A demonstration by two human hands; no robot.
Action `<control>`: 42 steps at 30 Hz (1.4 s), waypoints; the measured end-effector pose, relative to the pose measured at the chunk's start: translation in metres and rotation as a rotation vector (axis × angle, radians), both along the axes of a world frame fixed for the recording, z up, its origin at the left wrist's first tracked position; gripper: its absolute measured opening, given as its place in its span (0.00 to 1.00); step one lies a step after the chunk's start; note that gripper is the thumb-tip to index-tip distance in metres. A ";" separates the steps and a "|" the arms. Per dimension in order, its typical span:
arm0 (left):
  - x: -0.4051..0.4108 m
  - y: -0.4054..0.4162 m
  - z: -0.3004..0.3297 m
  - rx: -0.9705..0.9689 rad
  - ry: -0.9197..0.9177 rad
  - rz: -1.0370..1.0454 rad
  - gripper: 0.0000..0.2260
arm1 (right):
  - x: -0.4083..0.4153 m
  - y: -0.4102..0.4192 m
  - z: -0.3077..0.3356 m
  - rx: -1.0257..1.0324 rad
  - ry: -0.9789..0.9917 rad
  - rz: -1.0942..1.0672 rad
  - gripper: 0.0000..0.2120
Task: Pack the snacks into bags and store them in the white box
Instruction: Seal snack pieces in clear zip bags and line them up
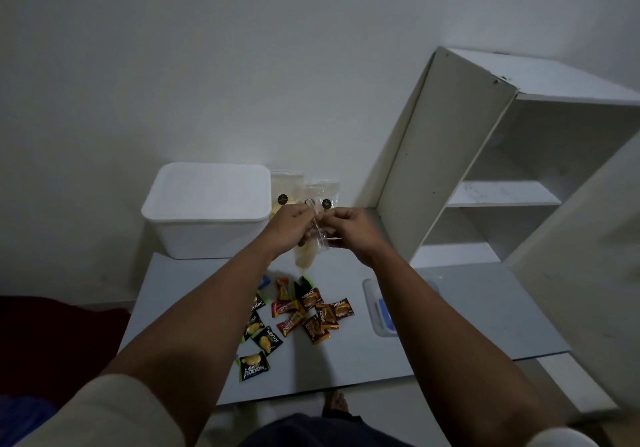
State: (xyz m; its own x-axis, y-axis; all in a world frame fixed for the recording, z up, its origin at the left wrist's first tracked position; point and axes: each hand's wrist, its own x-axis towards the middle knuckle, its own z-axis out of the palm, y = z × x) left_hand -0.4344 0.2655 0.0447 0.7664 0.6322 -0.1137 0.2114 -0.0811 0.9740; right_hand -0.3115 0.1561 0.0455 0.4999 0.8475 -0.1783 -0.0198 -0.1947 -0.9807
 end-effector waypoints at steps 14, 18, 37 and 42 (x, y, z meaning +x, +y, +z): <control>0.025 0.007 -0.008 0.266 0.074 -0.078 0.15 | 0.016 -0.002 -0.002 0.000 -0.080 -0.006 0.05; 0.034 0.008 -0.018 0.320 0.104 -0.114 0.11 | 0.029 0.003 -0.005 0.017 -0.132 -0.062 0.05; 0.160 0.043 -0.068 0.113 0.102 0.119 0.17 | 0.175 0.027 -0.045 -0.228 -0.016 -0.035 0.07; 0.189 0.049 -0.095 0.062 0.232 -0.053 0.06 | 0.225 0.036 -0.054 -0.209 0.111 -0.013 0.07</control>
State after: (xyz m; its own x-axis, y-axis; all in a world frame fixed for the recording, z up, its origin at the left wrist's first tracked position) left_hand -0.2449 0.3149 -0.0507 0.7565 0.6029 -0.2532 0.4229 -0.1559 0.8926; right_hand -0.0866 0.1918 -0.0085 0.4781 0.7798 -0.4041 -0.1293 -0.3925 -0.9106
